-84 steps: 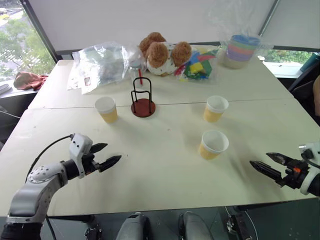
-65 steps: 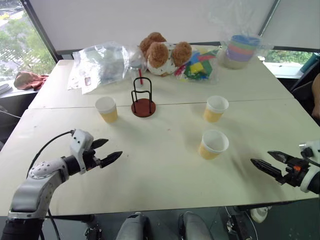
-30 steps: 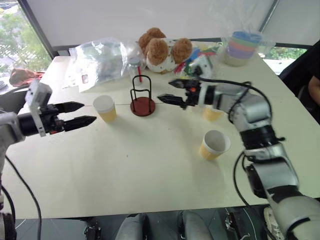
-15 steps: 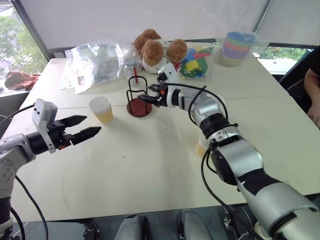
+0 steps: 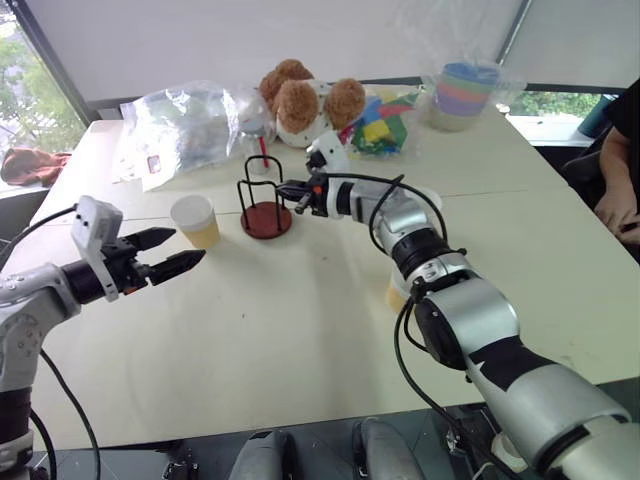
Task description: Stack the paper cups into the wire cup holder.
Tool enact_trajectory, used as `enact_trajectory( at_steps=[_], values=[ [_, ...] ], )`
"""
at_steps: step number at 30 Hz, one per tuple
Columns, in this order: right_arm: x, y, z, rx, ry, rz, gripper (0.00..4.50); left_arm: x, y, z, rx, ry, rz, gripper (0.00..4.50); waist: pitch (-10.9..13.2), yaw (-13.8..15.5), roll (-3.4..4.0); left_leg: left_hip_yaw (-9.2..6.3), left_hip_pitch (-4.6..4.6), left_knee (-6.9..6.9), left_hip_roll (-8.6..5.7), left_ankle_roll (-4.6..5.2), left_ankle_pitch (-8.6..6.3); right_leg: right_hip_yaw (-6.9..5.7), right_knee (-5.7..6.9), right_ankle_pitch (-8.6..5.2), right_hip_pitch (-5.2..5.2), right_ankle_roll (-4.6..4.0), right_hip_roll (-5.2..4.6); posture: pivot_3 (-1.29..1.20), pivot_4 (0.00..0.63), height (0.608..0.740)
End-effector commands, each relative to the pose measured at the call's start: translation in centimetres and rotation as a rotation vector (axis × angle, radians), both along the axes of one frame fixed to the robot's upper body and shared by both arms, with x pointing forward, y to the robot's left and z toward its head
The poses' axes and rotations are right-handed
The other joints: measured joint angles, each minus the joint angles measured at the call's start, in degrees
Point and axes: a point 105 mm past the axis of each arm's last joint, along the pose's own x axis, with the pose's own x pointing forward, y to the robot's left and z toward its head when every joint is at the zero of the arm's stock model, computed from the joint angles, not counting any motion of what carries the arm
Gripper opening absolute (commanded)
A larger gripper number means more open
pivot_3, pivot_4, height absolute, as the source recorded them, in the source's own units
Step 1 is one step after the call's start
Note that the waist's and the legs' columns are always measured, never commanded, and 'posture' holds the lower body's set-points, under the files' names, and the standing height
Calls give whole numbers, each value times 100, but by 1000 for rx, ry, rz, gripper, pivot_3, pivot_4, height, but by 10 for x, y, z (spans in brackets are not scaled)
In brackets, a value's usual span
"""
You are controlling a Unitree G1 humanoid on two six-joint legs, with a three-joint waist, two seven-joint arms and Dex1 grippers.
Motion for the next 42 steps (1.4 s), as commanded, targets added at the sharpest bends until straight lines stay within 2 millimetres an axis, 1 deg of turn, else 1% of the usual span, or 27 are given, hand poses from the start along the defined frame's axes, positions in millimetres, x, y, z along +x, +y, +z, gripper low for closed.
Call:
enact_trajectory(
  at_steps=[1, 5, 7, 8, 10, 13, 14, 16, 19, 22, 23, 24, 25, 29, 34, 35, 37, 39, 40, 41, 42],
  values=[
    [-4, 8, 26, 4, -87, 45, 20, 1, 1, 8, 11, -48, 8, 4500, 0, -13, 0, -1, 0, 0, 0, 0, 0, 0, 2, 0, 0, 0, -1, 0, 150, 740],
    [-8, 1, 43, 3, -141, 76, 20, 0, 2, 6, 11, -43, 11, 4500, 1, -29, 1, -1, 1, 0, 0, 0, 0, 1, 8, 0, -3, 0, -3, 0, 150, 740],
    [-13, -3, 52, 1, -173, 99, 20, 0, 2, 5, 11, -40, 9, 4500, 1, -30, 1, -1, 1, 0, 0, -1, 0, 1, 21, 0, -9, 0, -5, 0, 150, 740],
    [-18, -5, 56, -2, -190, 118, 20, 0, 2, 5, 11, -38, 7, 4500, 1, -27, 1, -2, 1, 0, 0, -1, -1, 1, 26, 0, -11, 0, -5, 0, 150, 740],
    [-35, -9, 65, -12, -228, 179, 20, 1, 1, 5, 12, -34, 2, 4500, 0, -8, 1, -6, 1, -1, 0, -2, -1, 1, 29, 0, -12, 0, -6, 0, 150, 740],
    [-56, -11, 63, -29, -232, 222, 20, 4, 1, 5, 9, -31, -5, 4500, 0, 17, 0, -8, 1, -1, 0, -1, -1, 1, 30, 0, -12, 0, -8, 0, 150, 740],
    [-60, -11, 62, -33, -229, 226, 20, 5, 0, 5, 8, -30, -8, 4500, 0, 23, 0, -7, 1, 0, -1, -1, -1, 1, 30, 0, -12, 0, -8, 0, 150, 740],
    [-60, -10, 57, -34, -225, 207, 20, 8, -2, 4, 14, -31, -15, 4500, 0, 27, 0, -6, 1, 2, -1, -1, -1, 1, 31, 0, -12, 0, -8, 0, 150, 740],
    [-53, -9, 53, -42, -225, 174, 885, 12, -4, 4, 15, -33, -22, 4500, 0, 27, -1, -2, 3, 3, -1, -9, 4, 1, 32, 0, -14, -1, -7, 0, 150, 740],
    [-40, -1, 49, -61, -222, 137, 2518, 12, -4, 5, 17, -33, -28, 4500, 0, 27, 0, -3, 10, 2, 0, -11, 5, 1, 35, 0, -13, -1, -7, 0, 150, 740],
    [-38, 1, 48, -65, -223, 131, 2949, 12, -4, 5, 17, -34, -29, 4500, 0, 21, 0, -3, 11, 2, -1, -11, 6, 1, 35, 0, -13, -1, -7, 0, 150, 740],
    [-35, 2, 48, -67, -223, 126, 3571, 13, -4, 5, 17, -34, -29, 4500, 0, 16, 0, -2, 11, 2, 0, -12, 6, 1, 38, 0, -14, -1, -7, 0, 150, 740],
    [-32, 3, 46, -72, -218, 123, 4047, 13, -4, 6, 17, -36, -28, 4500, 0, 11, 0, -3, 11, 1, 0, -13, 6, 1, 39, 0, -14, -1, -6, 0, 150, 740],
    [-18, 10, 28, -109, -179, 103, 4047, 10, -2, 6, 16, -43, -16, 4500, 0, -5, 0, -3, 10, -1, 1, -14, 7, 1, 40, 0, -15, -1, -5, 0, 150, 740],
    [-10, 24, 10, -132, -133, 82, 4047, 9, -3, 5, 11, -50, -1, 4500, 0, -42, 0, -3, 10, -6, 0, -14, 7, 1, 38, 0, -14, -2, -6, 0, 150, 740],
    [-10, 27, 7, -135, -132, 80, 3819, 9, -3, 5, 11, -51, 2, 4500, 0, -46, 0, -3, 11, -6, 0, -14, 7, 1, 39, 0, -14, -1, -6, 0, 150, 740],
    [-11, 30, 7, -137, -137, 94, 3135, 9, -2, 5, 12, -55, 8, 4500, 0, -48, 0, -3, 11, -6, 1, -15, 7, 1, 38, -1, -14, -1, -6, 0, 150, 740],
    [-12, 33, 8, -139, -147, 111, 2110, 8, 0, 5, 14, -57, 16, 4500, 1, -46, 1, -3, 11, -6, 1, -15, 7, 1, 38, 0, -14, -1, -7, 0, 150, 740],
    [-13, 34, 8, -140, -151, 118, 1496, 8, 1, 4, 15, -57, 20, 4500, 1, -48, 1, -3, 10, -6, 1, -15, 7, 1, 38, 0, -14, -1, -8, 0, 150, 740],
    [-13, 34, 8, -144, -158, 122, 1033, 8, 1, 4, 15, -58, 22, 4500, 1, -47, 1, -3, 10, -6, 1, -15, 7, 1, 38, 0, -14, -1, -8, 0, 150, 740],
    [-13, 35, 9, -146, -161, 125, 445, 8, 1, 4, 15, -58, 23, 4500, 1, -47, 1, -4, 10, -7, 1, -15, 7, 1, 38, 0, -14, -1, -8, 0, 150, 740]
  ],
)
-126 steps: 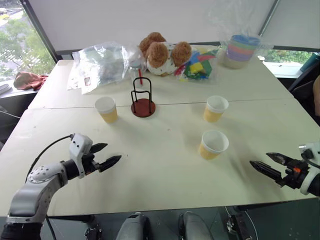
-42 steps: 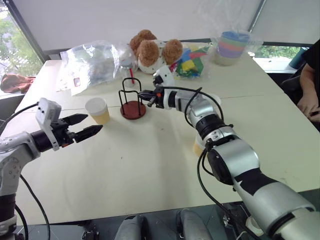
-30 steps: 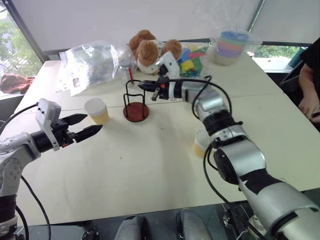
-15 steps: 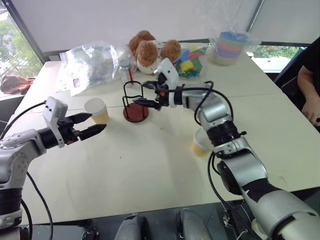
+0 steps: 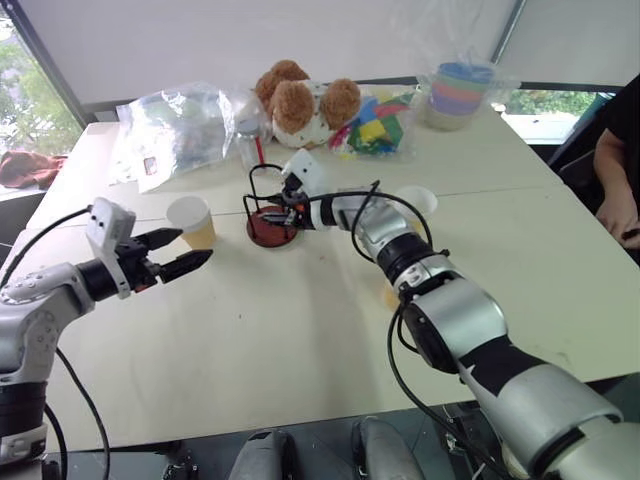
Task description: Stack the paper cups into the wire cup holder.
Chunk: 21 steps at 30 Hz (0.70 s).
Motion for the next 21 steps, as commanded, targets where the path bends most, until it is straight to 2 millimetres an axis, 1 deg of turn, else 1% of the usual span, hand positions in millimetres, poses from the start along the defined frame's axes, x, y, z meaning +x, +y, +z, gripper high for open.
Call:
enact_trajectory(
  at_steps=[1, 5, 8, 10, 12, 14, 15, 17, 19, 21],
  values=[
    [-3, 11, 25, 23, -83, 43, 38, -2, 3, 16, 13, -73, 12, 4500, 0, 1, 0, -1, 0, 0, 0, 0, 0, 0, 0, 0, 0, 0, 0, 0, 150, 740],
    [-3, 11, 33, 23, -124, 54, 38, -1, 1, 15, 12, -76, 10, 4500, 0, 2, 1, -1, 0, -1, 0, -1, 0, 0, 0, 0, 0, 0, -2, 0, 150, 740],
    [-7, 8, 48, 17, -200, 104, 38, 0, -1, 15, 11, -77, -4, 4500, 1, 2, 1, -2, 0, -2, 0, -1, -1, 0, 0, 0, 0, 0, -2, 0, 150, 740],
    [-19, 2, 74, 12, -297, 188, 38, -3, -7, 17, 10, -67, -41, 4500, 3, 9, 3, -2, -1, -3, 0, -1, -1, 0, -1, 0, 0, 0, -2, 0, 150, 740],
    [-37, -8, 95, 31, -337, 261, 38, -8, -16, 19, 9, -52, -92, 4500, 3, 31, 3, -3, -6, -3, -1, -1, -1, 0, -3, 0, -4, 0, -3, 0, 150, 740],
    [-60, -21, 104, 42, -320, 321, 38, -14, -24, 20, 23, -32, -148, 4500, 2, 54, 1, -8, -14, -3, -1, 0, -2, -1, -4, 0, -7, 0, -4, 0, 150, 740],
    [-72, -27, 104, 49, -291, 347, 38, -16, -27, 21, 29, -25, -170, 4500, 0, 66, -1, -11, -14, -3, -1, -1, -5, -1, -3, 0, -7, 0, -3, 0, 150, 740],
    [-96, -40, 94, 42, -219, 382, 38, -19, -30, 25, 41, -15, -201, 4500, -1, 108, -3, -18, -13, -5, -1, 1, -9, -1, -4, 0, -6, 0, -2, 0, 150, 740],
    [-117, -51, 73, -2, -150, 397, 38, -19, -30, 29, 49, -1, -222, 4500, -1, 152, -3, -17, -13, -5, 0, 3, -10, -1, -7, 0, -5, 0, -2, 0, 150, 740],
    [-130, -59, 51, -28, -78, 385, 38, -20, -29, 33, 47, 28, -242, 4500, 0, 168, -2, -14, -13, 0, -1, 4, -11, -1, -10, 0, -3, -1, -4, 0, 150, 740]
  ],
)
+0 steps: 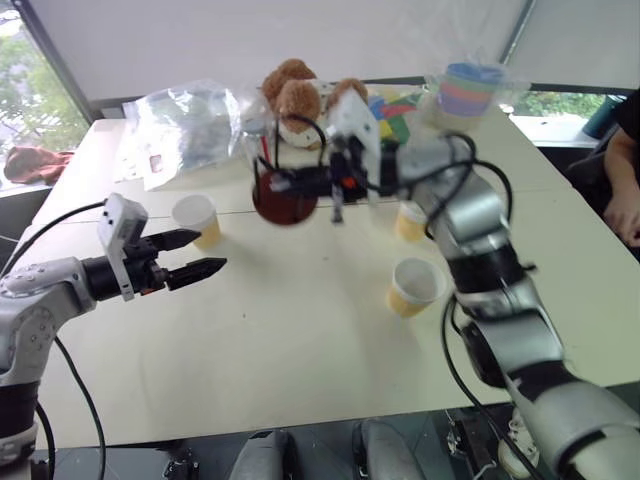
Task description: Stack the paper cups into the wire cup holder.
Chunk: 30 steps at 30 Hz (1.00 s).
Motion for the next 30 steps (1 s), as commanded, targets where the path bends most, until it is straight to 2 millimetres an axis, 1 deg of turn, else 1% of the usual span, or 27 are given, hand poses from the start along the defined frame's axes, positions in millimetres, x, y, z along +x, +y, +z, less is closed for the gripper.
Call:
enact_trajectory(
  at_steps=[1, 3, 6, 10, 13, 15, 19, 22, 24, 27, 28, 30],
  values=[
    [-30, -1, -13, -29, 50, 35, 38, -3, 0, 15, -3, 11, -48, 4500, 0, 10, 0, 2, 0, 1, -1, 1, -1, 0, -1, 0, 1, -1, -2, 0, 150, 740],
    [-38, -2, -30, -66, 72, 36, 38, -1, 3, 20, -11, 16, -52, 4500, 2, 13, 1, 7, 2, 7, -2, 18, -9, 1, -5, -1, 1, -2, -3, 0, 150, 740],
    [-43, -1, -46, -104, 84, 34, 38, 2, 5, 21, 5, 25, -61, 4500, 2, -6, 0, 8, 15, 12, -1, 30, -14, 2, -2, -2, 4, -4, 1, 0, 150, 740],
    [-38, 3, -57, -122, 105, -29, 38, 6, 0, 14, 10, 26, -70, 4500, 2, 8, 0, 10, 35, 10, 2, 30, -14, 1, 3, -5, 18, -10, 6, 0, 150, 740],
    [-29, 4, -60, -135, 107, -118, 38, 8, -2, 10, 6, 20, -64, 4500, 3, 43, -3, 11, 35, 11, 2, 31, -14, 1, 3, -5, 19, -10, 6, 0, 150, 740],
    [-14, 8, -57, -96, 153, -262, 38, 8, -1, 6, 8, 20, -56, 4500, 2, 48, -7, 11, 34, 12, 2, 30, -14, 1, 3, -5, 19, -10, 6, 0, 150, 740],
    [-20, 15, -49, -67, 164, -329, 38, 8, 0, 4, 1, 18, -43, 4500, 2, 46, -7, 12, 34, 11, 3, -3, 5, 1, 2, -5, 18, -10, 6, 0, 150, 740],
    [-24, 16, -45, -62, 153, -363, 38, 8, 1, 2, 1, 18, -41, 4500, 2, 68, -7, 11, 33, 11, 3, 0, 3, 1, 2, -6, 19, -10, 4, 0, 150, 740],
    [-26, 16, -44, -51, 156, -383, 38, 10, 0, 2, 1, 17, -41, 4500, 2, 91, -7, 12, 33, 11, 2, 18, -7, 1, 0, -6, 19, -10, 4, 0, 150, 740],
    [-16, 12, -41, -30, 141, -477, 38, 13, -1, 2, 2, 11, -41, 4500, 2, 125, -8, 12, 33, 11, 2, 30, -14, 1, 0, -6, 19, -10, 5, 0, 150, 740],
    [-10, 11, -37, 11, 152, -524, 38, 13, -1, 1, 3, 10, -41, 4500, 2, 126, -7, 12, 33, 11, 2, 30, -14, 0, 0, -6, 19, -10, 7, 0, 150, 740],
    [-2, 13, -31, 125, 244, -611, 38, 14, -1, 1, 3, 8, -40, 4500, 2, 130, -8, 14, 33, 11, 2, 30, -14, 1, 0, -6, 18, -10, 7, 0, 150, 740]
  ],
)
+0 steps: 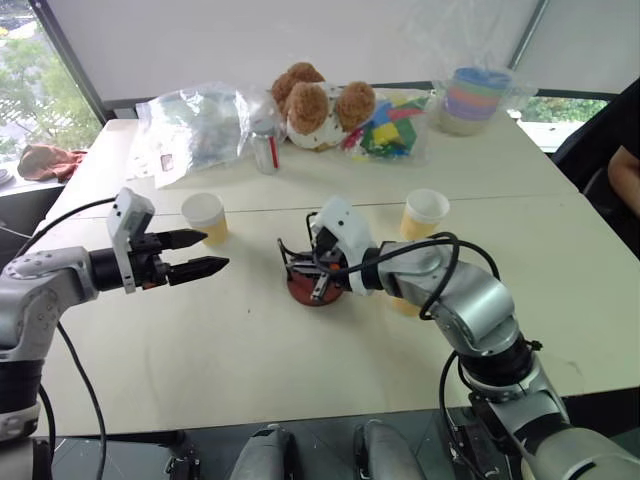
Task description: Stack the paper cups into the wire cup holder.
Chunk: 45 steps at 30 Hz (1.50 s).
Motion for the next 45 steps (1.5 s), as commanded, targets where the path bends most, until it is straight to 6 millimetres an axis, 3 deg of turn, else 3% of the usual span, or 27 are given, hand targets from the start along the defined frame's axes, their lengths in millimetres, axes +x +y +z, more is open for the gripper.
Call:
enact_trajectory(
  at_steps=[1, 8, 14, 17, 22, 34, 40, 43, 45],
  values=[
    [11, 0, 27, 192, 12, -158, 38, 2, -2, 8, 10, -46, -6, 4500, 0, 2, 0, 0, 0, 0, 0, -1, 1, 0, 1, 0, 0, 0, 1, 0, 150, 740],
    [-3, 12, 16, 229, 122, -181, 38, 4, -3, 5, 12, -43, -3, 4500, -1, 12, -2, 1, 0, -2, -2, -25, 14, -2, 3, 0, 3, 0, 4, 0, 150, 740],
    [2, 12, 1, 211, 135, -239, 38, 6, -5, 5, 8, -44, -5, 4500, -1, -2, -3, 3, 0, -1, -2, 5, -2, -6, 3, 0, 3, 1, 16, 0, 150, 740],
    [1, 13, -6, 192, 132, -239, 1073, 5, -5, 5, 9, -44, -7, 4500, -2, 0, -4, 3, 1, -1, -2, 5, -1, -7, 2, 0, 4, 1, 18, 0, 150, 740],
    [-12, 16, -4, 161, 86, -134, 3598, 6, -5, 5, 11, -44, -9, 4500, -2, -2, -4, 4, 1, -1, -2, 6, -2, -7, 1, 0, 4, 1, 21, 0, 150, 740],
    [-52, -6, 48, 271, 24, 175, 3598, 12, -14, 8, 27, -37, -84, 4500, -1, 15, -6, 1, 2, 0, 3, 14, -6, -7, -3, -1, 8, 2, 28, 0, 150, 740],
    [-56, -48, 90, 359, 33, 260, 3598, 6, -21, 22, 38, -28, -183, 4500, 8, 27, -19, 2, 2, 4, 2, 17, -7, -7, -5, -1, 12, 2, 26, 0, 150, 740],
    [-47, -97, 113, 362, 49, 200, 3598, -10, -34, 35, 49, -15, -293, 4500, 13, 51, -22, 0, 2, 3, 2, 22, -10, -8, -19, -1, 18, 2, 23, 0, 150, 740],
    [-41, -135, 111, 280, 54, 81, 3598, -19, -43, 42, 60, -27, -336, 4500, 14, 70, -19, -1, 2, -1, 2, 31, -16, -7, -44, -1, 29, 2, 12, 0, 150, 740]
  ],
)
